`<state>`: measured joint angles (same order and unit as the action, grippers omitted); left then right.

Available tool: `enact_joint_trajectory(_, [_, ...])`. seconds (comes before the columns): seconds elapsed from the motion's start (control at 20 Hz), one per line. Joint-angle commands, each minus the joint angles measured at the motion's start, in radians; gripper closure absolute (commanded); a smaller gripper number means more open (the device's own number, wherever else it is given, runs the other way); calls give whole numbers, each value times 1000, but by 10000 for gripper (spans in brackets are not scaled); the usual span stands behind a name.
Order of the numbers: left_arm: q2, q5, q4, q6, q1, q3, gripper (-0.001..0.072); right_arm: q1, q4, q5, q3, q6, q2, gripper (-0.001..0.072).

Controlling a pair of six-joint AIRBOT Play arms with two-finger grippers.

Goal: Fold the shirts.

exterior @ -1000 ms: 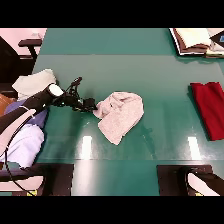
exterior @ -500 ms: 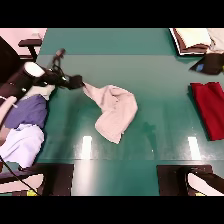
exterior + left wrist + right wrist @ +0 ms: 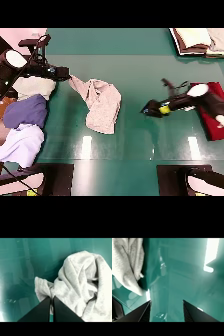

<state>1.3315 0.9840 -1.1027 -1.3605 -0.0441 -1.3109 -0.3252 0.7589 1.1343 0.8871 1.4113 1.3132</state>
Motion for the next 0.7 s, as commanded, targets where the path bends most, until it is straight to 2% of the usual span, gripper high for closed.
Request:
enact_joint_trajectory(0.0, [-2, 9, -16, -1, 2, -3, 687, -187, -132, -166, 18, -42, 145, 259])
enact_joint_trajectory(0.25, [-2, 31, -17, -1, 2, -3, 687, -334, -138, -205, 223, -40, 341, 263])
enact_joint_trajectory(0.3, [-2, 31, -17, -1, 2, -3, 686, -344, -137, -203, 250, -40, 367, 295])
enact_joint_trajectory(0.4, [-2, 31, -17, 0, 2, -3, 686, -352, -129, -196, 292, -40, 404, 435])
enact_joint_trajectory(0.45, [-2, 31, -17, 0, 2, -3, 686, -350, -126, -196, 302, -41, 407, 635])
enact_joint_trajectory(0.5, [-3, 31, -19, 0, 2, -4, 687, -336, -101, -196, 311, -41, 401, 695])
enact_joint_trajectory(0.55, [-5, 30, -22, 0, 2, -9, 687, -319, -62, -188, 320, -39, 389, 696])
enact_joint_trajectory(0.65, [-22, 29, -32, 0, 2, -34, 687, -262, 92, -162, 336, 32, 329, 696])
